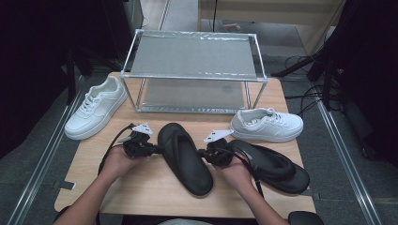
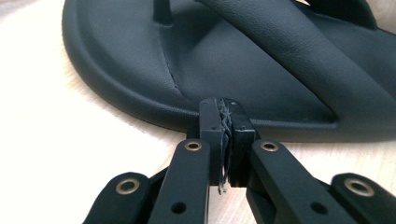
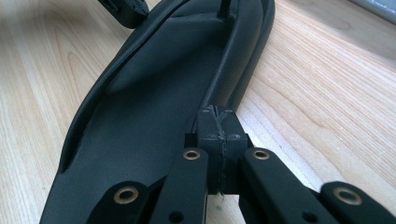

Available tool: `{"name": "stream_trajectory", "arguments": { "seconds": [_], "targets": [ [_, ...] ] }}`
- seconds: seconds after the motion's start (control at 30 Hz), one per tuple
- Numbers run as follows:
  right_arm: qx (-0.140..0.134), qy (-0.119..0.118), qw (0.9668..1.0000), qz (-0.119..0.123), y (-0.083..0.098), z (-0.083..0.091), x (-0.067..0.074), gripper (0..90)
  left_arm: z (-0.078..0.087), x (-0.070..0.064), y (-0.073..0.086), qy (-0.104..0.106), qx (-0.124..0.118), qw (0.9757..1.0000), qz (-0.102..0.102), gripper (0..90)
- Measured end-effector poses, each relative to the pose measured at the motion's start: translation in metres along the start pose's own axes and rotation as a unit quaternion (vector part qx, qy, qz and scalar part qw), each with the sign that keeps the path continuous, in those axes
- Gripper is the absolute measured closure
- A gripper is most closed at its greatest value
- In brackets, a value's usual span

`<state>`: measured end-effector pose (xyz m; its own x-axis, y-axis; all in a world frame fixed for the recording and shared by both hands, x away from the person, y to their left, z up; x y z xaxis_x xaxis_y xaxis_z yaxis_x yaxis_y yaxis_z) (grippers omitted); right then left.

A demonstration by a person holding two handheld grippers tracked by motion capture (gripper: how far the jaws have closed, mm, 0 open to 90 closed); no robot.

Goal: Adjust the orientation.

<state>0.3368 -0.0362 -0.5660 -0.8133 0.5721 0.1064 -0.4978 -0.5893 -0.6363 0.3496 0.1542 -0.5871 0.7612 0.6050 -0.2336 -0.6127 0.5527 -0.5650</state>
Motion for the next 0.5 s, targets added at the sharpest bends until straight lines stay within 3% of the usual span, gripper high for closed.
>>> {"name": "stream_trajectory", "arguments": {
  "seconds": [0.13,0.4,0.5],
  "targets": [
    [-0.005,-0.006,0.9999,-0.010,-0.002,0.000,0.004,90.0,0.001,0.004,-0.001,-0.008,0.001,1.0000,-0.004,88.6],
    [-0.007,-0.007,0.9999,-0.011,-0.004,-0.003,0.010,90.0,0.001,0.013,-0.005,-0.004,-0.006,0.9999,0.013,88.2],
    [-0.011,-0.011,0.9996,-0.023,-0.006,-0.004,0.012,90.0,0.001,0.014,-0.006,-0.013,0.003,0.9999,0.007,88.2]
  ]
}}
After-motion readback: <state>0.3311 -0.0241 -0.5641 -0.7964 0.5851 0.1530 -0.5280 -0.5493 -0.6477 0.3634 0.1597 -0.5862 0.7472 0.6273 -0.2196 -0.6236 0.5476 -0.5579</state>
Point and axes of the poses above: each handheld gripper's, and its own axes: z roughly backward along the jaws, y roughly out of its underside, x roughly to its left, the point moved 9 cm from there along -z, roughly forward along the jaws, and after that the axes turned 4 degrees about x, right-handed, at the moved point
